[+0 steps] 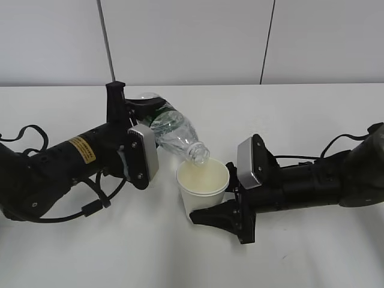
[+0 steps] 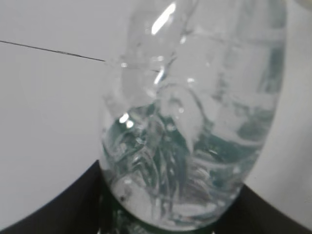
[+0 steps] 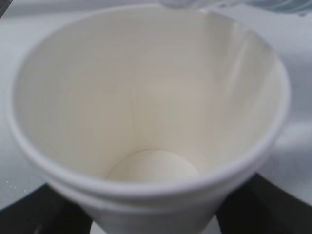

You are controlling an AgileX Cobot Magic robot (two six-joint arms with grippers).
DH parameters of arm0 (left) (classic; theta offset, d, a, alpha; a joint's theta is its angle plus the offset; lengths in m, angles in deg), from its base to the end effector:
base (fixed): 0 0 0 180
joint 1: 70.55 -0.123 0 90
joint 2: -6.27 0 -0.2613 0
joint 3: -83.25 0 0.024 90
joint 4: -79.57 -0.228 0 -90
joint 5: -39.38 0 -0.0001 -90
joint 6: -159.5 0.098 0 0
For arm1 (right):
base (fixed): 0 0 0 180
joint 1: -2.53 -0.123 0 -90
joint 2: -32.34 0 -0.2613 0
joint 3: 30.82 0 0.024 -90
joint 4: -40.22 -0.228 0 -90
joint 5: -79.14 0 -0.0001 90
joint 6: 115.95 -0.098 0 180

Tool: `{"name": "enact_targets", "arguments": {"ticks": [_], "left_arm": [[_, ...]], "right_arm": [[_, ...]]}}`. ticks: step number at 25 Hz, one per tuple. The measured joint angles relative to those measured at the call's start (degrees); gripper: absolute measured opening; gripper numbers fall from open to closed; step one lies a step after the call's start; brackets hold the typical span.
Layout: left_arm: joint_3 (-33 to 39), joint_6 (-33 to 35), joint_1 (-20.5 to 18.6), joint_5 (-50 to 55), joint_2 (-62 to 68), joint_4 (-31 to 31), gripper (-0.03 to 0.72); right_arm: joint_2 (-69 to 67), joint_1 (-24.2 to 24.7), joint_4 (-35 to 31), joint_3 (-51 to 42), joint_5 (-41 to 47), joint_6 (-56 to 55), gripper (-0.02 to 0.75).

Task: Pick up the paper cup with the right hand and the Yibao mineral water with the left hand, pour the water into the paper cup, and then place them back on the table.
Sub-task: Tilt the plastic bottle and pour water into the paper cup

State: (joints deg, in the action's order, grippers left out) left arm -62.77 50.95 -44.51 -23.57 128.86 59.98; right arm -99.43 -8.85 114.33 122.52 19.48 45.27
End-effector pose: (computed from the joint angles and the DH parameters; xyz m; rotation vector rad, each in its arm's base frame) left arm 0.2986 -0.1784 0.1352 1.4702 0.8047 0.4719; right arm 0.2976 0.1428 0.0771 -1.3085 1.5853 0.8035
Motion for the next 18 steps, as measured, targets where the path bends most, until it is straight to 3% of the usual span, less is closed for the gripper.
{"name": "enact_targets", "arguments": {"ticks": [18], "left_arm": [[-1.73,3.68,0.00,-0.40,0.00,2.80,0.391]], "right_arm": [[0.00,0.00,1.47,0.00,3.45,0.00,0.512]]}}
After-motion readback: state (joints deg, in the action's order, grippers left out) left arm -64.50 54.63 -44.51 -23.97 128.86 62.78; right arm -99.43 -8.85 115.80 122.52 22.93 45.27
